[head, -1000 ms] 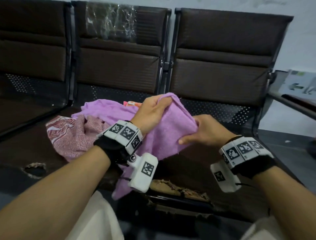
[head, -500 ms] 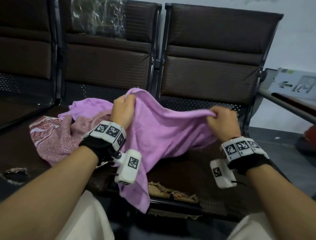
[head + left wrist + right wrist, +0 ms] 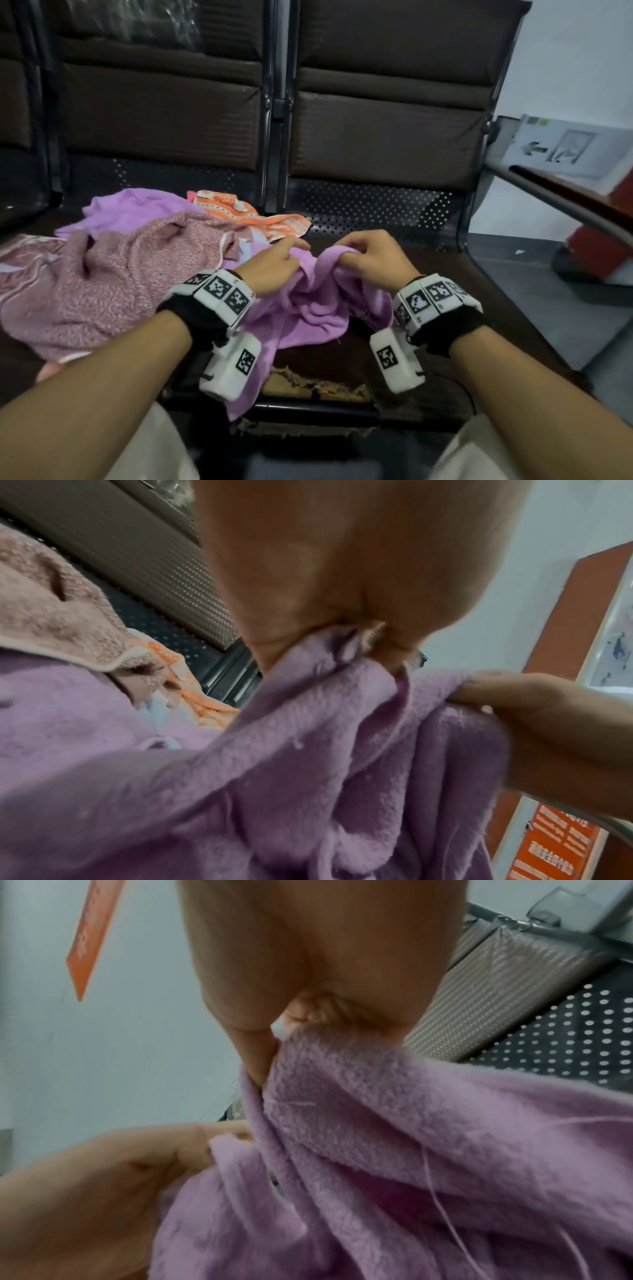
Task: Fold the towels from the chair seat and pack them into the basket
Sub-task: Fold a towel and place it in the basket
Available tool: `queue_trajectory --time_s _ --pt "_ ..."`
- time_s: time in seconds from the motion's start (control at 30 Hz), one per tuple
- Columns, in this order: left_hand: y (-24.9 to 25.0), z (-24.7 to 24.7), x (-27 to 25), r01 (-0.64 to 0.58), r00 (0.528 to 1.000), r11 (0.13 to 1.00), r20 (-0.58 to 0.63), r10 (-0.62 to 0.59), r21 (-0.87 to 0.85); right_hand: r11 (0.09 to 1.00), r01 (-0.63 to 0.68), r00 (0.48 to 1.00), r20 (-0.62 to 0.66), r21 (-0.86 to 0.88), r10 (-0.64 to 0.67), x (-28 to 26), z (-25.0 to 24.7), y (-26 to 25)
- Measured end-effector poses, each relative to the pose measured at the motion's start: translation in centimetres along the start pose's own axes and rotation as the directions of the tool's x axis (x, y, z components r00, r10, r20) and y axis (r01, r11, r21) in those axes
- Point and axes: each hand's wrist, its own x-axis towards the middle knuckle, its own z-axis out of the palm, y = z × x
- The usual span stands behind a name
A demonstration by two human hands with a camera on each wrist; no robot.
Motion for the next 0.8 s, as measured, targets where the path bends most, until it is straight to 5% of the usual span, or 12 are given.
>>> queue_trajectory --time_s 0.13,0.23,0.3,0.4,0.5,0.57,0.67,0.73,0.8 --pt "1.0 1.2 0.0 -0.111 0.981 0.993 0.152 0.117 -0.047 0.993 0.027 0.999 -0.035 0.115 -0.023 0.3 0.0 0.4" --pt "1.0 1.2 0.7 -0.187 0.982 0.97 -0.034 0.184 -0.156 0.989 0.03 0.998 -0.051 0.144 -0.023 0.6 0.2 0.9" --pt "0.7 0.4 1.5 -0.182 0.967 0.927 -0.229 0.109 -0.328 0.996 0.04 0.999 -0.003 0.082 -0.04 0.6 0.2 1.6" --pt "-0.1 -1.2 2.3 -0.138 0.91 0.816 -0.397 -0.12 -0.561 0.967 0.071 0.982 0.189 -0.246 -0.024 0.4 0.4 3.2" --pt "-1.2 -2.5 2.6 -0.119 0.824 0.81 -0.512 -0.242 -0.574 0.885 0.023 0.964 0.245 -0.464 0.103 0.2 0.5 5.1" --pt "-1.8 -2.9 2.6 -0.087 0.81 0.825 -0.522 -0.268 -0.558 0.881 -0.083 0.96 0.199 -0.465 0.196 0.6 0.3 6.1" --pt "-2.5 -2.4 2.7 -0.038 0.85 0.836 -0.457 -0.261 -0.548 0.972 -0.234 0.972 -0.002 -0.027 0.234 1.6 -0.2 5.5" --pt "-2.4 -2.0 2.8 -0.035 0.879 0.818 -0.407 -0.248 -0.574 0.864 -0.175 0.946 -0.163 0.473 0.281 2.1 -0.9 4.1" --pt "-2.1 -1.9 2.8 -0.002 0.887 0.762 -0.353 -0.298 -0.648 0.755 -0.078 0.89 -0.296 0.65 0.347 2.5 -1.9 3.2"
